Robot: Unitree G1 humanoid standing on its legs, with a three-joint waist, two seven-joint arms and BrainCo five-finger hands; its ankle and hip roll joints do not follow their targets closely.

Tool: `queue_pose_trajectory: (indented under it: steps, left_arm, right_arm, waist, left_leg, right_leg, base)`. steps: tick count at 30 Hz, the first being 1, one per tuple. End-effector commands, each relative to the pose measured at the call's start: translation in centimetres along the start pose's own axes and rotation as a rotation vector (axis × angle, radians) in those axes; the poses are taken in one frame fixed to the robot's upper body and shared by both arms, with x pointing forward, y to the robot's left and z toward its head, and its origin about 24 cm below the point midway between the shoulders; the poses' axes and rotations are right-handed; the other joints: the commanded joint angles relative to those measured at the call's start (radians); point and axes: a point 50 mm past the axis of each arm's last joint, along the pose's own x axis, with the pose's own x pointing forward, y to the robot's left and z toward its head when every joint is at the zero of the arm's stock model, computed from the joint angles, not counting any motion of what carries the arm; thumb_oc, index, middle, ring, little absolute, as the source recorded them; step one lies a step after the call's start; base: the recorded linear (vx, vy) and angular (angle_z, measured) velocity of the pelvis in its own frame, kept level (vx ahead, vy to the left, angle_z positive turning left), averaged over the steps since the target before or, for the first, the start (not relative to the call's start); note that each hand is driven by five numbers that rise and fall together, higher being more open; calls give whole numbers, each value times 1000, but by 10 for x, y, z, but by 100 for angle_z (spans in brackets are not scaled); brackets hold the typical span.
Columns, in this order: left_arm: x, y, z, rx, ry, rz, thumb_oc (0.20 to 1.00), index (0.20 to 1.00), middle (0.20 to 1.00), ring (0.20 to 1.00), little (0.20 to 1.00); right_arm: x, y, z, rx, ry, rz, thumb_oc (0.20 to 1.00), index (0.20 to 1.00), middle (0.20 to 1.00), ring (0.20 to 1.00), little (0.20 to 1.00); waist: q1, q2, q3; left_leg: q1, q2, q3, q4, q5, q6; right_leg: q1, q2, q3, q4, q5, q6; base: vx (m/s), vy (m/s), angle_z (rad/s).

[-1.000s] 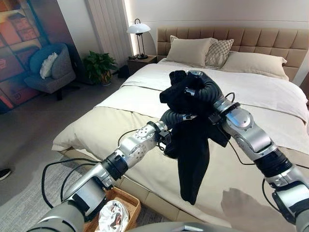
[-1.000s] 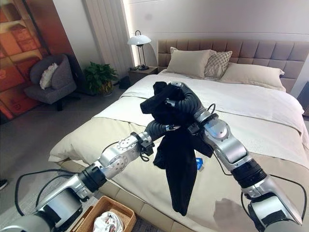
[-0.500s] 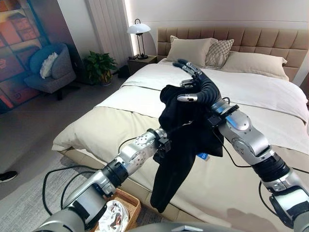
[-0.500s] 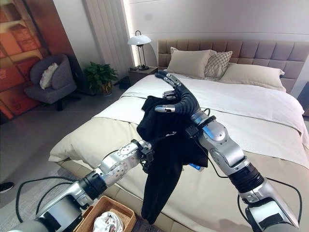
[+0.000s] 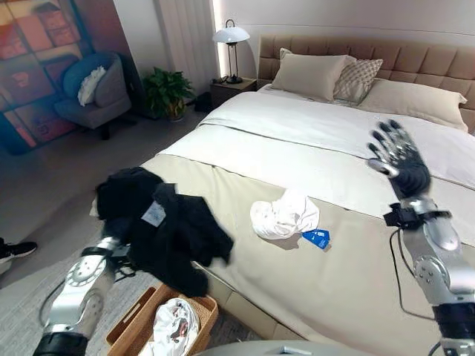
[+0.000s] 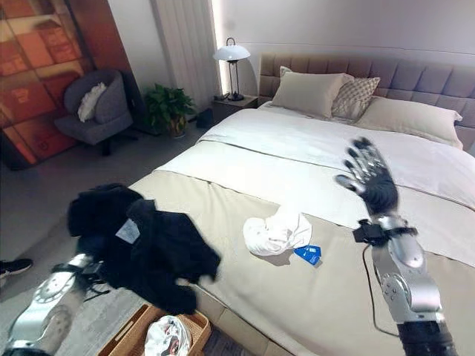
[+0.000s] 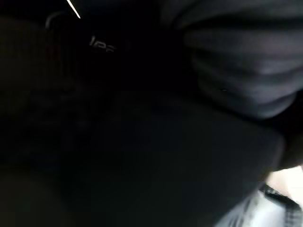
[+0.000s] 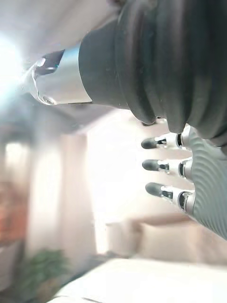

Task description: Pick up clothes into the bucket

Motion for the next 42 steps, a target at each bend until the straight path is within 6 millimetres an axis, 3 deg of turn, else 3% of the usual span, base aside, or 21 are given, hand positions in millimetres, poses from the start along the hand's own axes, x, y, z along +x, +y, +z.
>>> queue_pose_trajectory:
  steps: [1,3,6,12,17,22,29,33,35,42]
  left_arm:
    - [4,20,65,209,-323,114,200,200,200,200,200]
    - [-5,35,70,307,-338,203,200,200,200,200,200]
    - [-15,49,67,339,-324,260,200,200,200,200,200]
    - [-24,58,41,252,-259,371,200,200,200,200,200]
    - [-27,59,25,234,-221,453,200,200,200,200,200]
    - [-16,63,17,357,-180,546,200,200,200,200,200]
    - [5,61,10,311,-162,636,200,200,200,200,200]
    - [21,60,27,345,-215,673,200,200,200,200,200]
    - [32,63,40,382,-236,707,200,200,200,200,200]
    - [52,67,69,409,-289,745,200,200,200,200,200]
  right_arm:
    - [2,-20,12,-131,-82,-131,1000,1000,1000,1000,1000]
    - [-13,-50,-11,-264,44,-266,1000,1000,1000,1000,1000]
    - [-47,-81,-50,-507,311,-325,1000,1000,1000,1000,1000]
    - [-112,-79,-130,-458,707,-324,1000,1000,1000,1000,1000]
    - [-141,-81,-153,-485,879,-270,1000,1000,1000,1000,1000]
    - [-170,-88,-165,-577,1010,-266,1000,1000,1000,1000,1000]
    - [-158,-82,-166,-608,958,-267,1000,1000,1000,1000,1000]
    - [-139,-74,-164,-583,872,-294,1000,1000,1000,1000,1000]
    - [-120,-67,-159,-569,791,-296,1000,1000,1000,1000,1000]
    - [-97,-48,-155,-540,687,-266,1000,1000,1000,1000,1000]
  waist:
    - [2,-39,-18]
    - [4,-37,-5]
    - [3,-32,21]
    - [0,-28,103]
    - [3,-38,216]
    - [2,-59,300]
    - [0,-105,395]
    - [1,-122,443]
    - [-1,-132,474]
    - [-18,-165,476]
  left_leg:
    - [-36,-21,-53,118,-128,3]
    - [-46,-23,-58,118,-126,3]
    - [-72,-28,-67,126,-120,2]
    - [-153,-37,-77,172,-114,4]
    - [-299,-53,-86,274,-116,10]
    - [-461,-52,-102,387,-128,11]
    - [-664,-48,-101,504,-128,4]
    - [-763,-47,-112,544,-127,2]
    - [-815,-43,-122,579,-160,0]
    - [-965,-38,-138,614,-156,1]
  right_leg:
    - [-67,-58,-35,96,-3,36]
    - [-76,-59,-38,100,-3,36]
    - [-100,-61,-48,117,-5,34]
    - [-179,-66,-50,162,-3,30]
    - [-325,-76,-35,258,1,23]
    - [-471,-108,-38,365,-15,13]
    - [-656,-121,-39,452,-15,12]
    - [-747,-121,-46,486,-18,12]
    - [-793,-116,-45,519,-45,22]
    - [-926,-112,-59,527,-31,29]
  base:
    - [9,27,9]
    - [-18,31,10]
    - [-54,37,9]
    - [-93,28,7]
    - [-201,30,2]
    - [-137,23,14]
    - [-108,9,6]
    - [-66,1,2]
    - [15,-15,7]
    - [-7,13,4]
